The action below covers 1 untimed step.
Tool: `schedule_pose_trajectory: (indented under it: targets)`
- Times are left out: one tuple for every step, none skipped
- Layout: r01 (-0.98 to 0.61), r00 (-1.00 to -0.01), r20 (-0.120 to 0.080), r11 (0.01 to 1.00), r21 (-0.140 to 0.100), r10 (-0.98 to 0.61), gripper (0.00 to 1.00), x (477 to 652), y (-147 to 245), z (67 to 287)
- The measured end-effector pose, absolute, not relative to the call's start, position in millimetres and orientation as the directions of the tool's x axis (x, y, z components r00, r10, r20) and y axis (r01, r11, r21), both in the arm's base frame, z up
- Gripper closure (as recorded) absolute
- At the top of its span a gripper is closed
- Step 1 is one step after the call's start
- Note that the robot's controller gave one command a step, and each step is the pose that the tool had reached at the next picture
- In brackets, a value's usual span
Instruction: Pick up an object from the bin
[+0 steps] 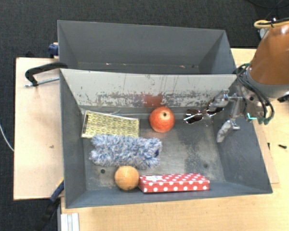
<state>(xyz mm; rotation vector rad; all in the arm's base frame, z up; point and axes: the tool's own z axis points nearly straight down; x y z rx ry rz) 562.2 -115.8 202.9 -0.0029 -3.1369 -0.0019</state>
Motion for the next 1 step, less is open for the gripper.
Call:
schedule_pose_trajectory:
  targets:
    - [0.000,-1.000,-0.003,1.000,0.000,0.000,0.00,564.0,-115.4,207.3]
